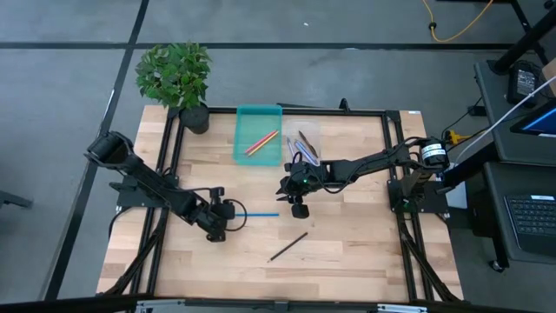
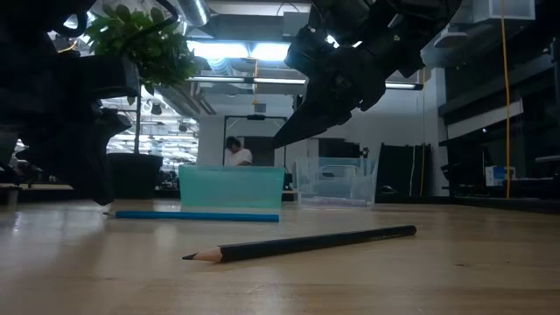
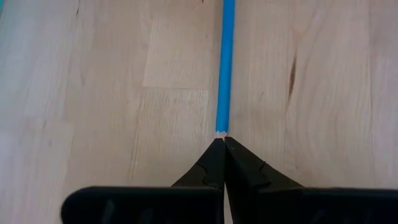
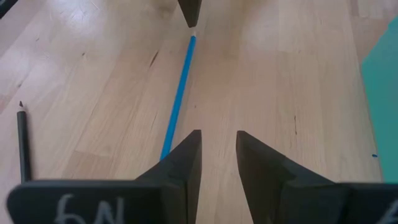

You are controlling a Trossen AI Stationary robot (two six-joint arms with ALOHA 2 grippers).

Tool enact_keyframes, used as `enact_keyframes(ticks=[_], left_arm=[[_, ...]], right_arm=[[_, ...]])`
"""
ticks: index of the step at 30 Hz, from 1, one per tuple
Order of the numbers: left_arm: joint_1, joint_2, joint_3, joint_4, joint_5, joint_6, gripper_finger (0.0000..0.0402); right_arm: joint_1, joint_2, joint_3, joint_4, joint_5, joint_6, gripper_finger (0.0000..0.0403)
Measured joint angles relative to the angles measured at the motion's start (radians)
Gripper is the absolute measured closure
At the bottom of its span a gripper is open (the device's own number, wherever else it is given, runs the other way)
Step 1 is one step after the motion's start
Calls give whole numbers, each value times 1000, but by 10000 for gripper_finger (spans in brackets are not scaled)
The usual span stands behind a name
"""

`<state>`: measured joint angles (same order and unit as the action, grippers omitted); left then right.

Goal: Sort pens & pencils
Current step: Put the blue pencil into the blue bin

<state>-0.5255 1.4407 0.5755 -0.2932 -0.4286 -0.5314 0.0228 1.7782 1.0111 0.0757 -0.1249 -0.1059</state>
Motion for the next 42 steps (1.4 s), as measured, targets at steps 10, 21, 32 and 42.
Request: enact_keyframes(ticks=[10,21,32,42], left_arm=[[6,32,-1,8,6,10,401],[18,32,-1,7,32,10,401],[18,32,-1,7,25,19,402],[31,32,0,-24,-22,108,402]], right_arm=[[0,0,0,0,-1,12,302],[0,0,0,0,-1,8,302],[0,-1,0,1,-1,23,302],[1,-1,0,3,-1,52,302]])
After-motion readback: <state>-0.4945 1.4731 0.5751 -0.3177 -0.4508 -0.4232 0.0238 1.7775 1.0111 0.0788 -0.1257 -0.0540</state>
